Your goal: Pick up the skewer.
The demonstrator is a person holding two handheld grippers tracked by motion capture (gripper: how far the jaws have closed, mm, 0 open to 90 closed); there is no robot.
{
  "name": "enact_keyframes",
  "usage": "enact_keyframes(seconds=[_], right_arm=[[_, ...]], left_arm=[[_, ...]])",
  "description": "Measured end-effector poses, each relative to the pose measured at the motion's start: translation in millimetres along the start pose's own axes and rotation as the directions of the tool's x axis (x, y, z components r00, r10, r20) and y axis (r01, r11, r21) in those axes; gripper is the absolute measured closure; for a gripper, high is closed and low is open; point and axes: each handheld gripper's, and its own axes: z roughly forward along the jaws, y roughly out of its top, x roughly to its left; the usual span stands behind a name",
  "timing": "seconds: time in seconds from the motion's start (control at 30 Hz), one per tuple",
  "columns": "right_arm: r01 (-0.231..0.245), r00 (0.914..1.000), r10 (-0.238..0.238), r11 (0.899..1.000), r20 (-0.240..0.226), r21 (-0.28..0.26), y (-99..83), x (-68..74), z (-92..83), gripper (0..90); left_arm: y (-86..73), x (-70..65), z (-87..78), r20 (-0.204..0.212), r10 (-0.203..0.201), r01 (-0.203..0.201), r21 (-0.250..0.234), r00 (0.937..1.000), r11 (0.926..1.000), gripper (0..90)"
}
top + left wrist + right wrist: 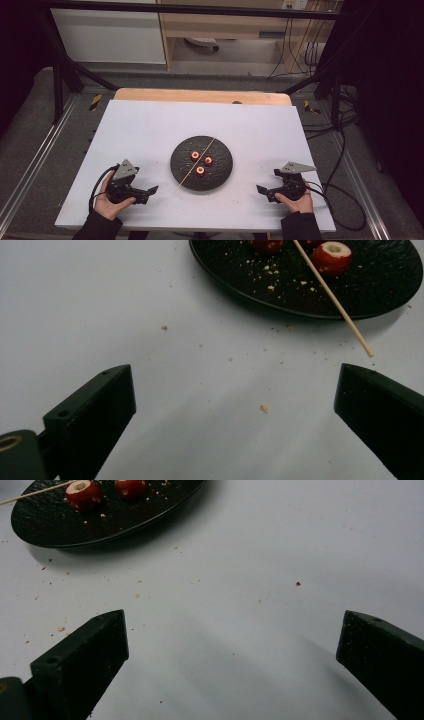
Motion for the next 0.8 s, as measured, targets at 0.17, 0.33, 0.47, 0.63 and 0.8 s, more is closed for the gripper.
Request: enact_keyframes(seconds=[0.17,0.33,0.47,0.63,0.8], right_arm=[[-0.004,1.0,0.004,1.0,0.004,0.005,0.0,0.2,0.3,1.1],[-0.008,1.0,0.008,1.0,0.005,0.004,0.2,0.3,0.3,1.3],[-0.005,1.0,0.005,1.0,0.005,0.006,0.1,0.3,0.9,1.2],[-0.008,1.0,0.008,1.0,0.004,0.006,0.2,0.5,0.5,1.3],[-0.008,1.0,0.008,1.0,0.004,0.009,0.1,0.4,0.8,1.3]], left_arm=[[7.3,-4.1,2.0,0.003,0.006,-0.006,0.012,1.0,0.9999,2.8],[13.1,-7.9,5.3,0.005,0.005,-0.006,0.026,1.0,0.9996,3.2],[21.2,-11.7,8.2,0.008,0.004,-0.005,0.036,1.0,0.9993,3.7],[29.9,-17.2,10.8,0.011,0.018,-0.019,0.049,0.9998,0.9986,4.2],[40.7,-23.6,16.7,0.016,0.019,-0.02,0.068,0.9997,0.9975,5.2]])
